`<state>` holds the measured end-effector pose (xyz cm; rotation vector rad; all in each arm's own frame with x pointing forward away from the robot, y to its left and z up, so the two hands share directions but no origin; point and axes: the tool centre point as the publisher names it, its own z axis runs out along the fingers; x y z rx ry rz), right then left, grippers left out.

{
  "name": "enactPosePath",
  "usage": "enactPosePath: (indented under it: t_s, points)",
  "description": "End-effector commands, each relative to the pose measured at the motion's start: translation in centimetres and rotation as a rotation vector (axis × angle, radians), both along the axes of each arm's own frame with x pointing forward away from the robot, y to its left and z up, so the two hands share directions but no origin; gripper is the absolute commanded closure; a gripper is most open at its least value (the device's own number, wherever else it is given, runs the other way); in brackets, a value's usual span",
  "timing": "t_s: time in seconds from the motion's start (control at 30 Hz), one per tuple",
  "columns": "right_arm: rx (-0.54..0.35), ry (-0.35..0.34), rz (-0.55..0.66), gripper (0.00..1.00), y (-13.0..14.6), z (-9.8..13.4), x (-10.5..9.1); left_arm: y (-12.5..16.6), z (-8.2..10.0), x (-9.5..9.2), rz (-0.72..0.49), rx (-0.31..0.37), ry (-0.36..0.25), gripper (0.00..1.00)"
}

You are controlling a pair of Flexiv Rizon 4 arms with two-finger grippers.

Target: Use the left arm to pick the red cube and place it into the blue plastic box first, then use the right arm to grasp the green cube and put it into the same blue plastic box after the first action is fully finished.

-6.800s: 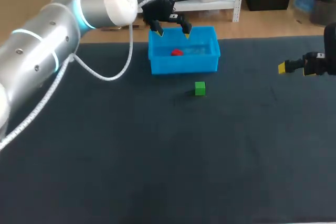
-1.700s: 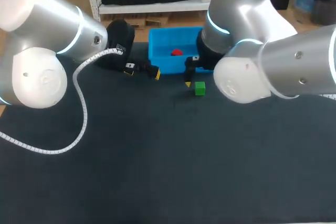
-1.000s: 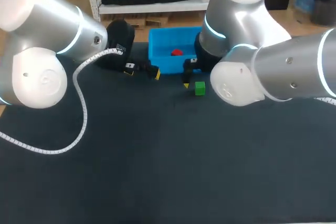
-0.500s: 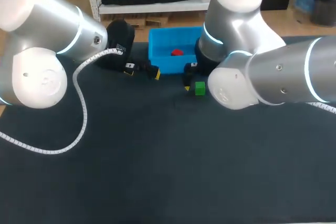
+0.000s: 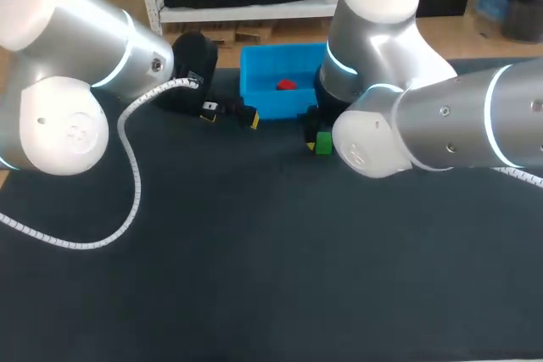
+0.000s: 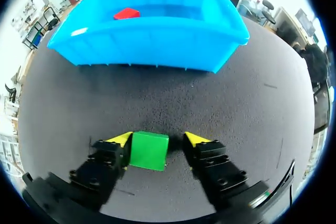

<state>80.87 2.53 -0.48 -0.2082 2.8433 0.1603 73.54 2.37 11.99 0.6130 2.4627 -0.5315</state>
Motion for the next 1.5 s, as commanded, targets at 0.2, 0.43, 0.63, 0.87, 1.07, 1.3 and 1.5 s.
enactPosePath:
  t_s: [0.2,0.43,0.63,0.87,1.07,1.3,1.5]
  points:
    - [0.007,0.003,0.003,1.0,0.1,0.1,0.3,0.2,0.0,0.0,-0.004,-0.006,-0.002,0.0]
    - [0.009,-0.005,0.0,1.0,0.0,0.7,0.0,0.2,0.0,0.0,-0.004,-0.006,-0.002,0.0]
    - [0.015,-0.045,-0.005,1.0,-0.4,2.2,0.0,0.2,0.0,0.0,-0.004,-0.006,-0.002,0.0]
    - [0.072,-0.132,-0.007,1.0,-1.0,7.1,-0.7,0.2,0.0,0.0,-0.004,-0.006,-0.002,0.0]
    - [0.129,-0.227,0.0,1.0,-1.8,12.0,-1.6,0.2,0.0,0.0,-0.004,-0.006,-0.002,0.0]
    - [0.207,-0.341,-0.003,1.0,-2.8,17.2,-3.5,0.2,0.0,0.0,-0.004,-0.006,-0.002,0.0]
    - [0.263,-0.433,0.025,1.0,-3.1,19.8,-5.2,0.2,0.0,0.0,-0.004,-0.006,-0.002,0.0]
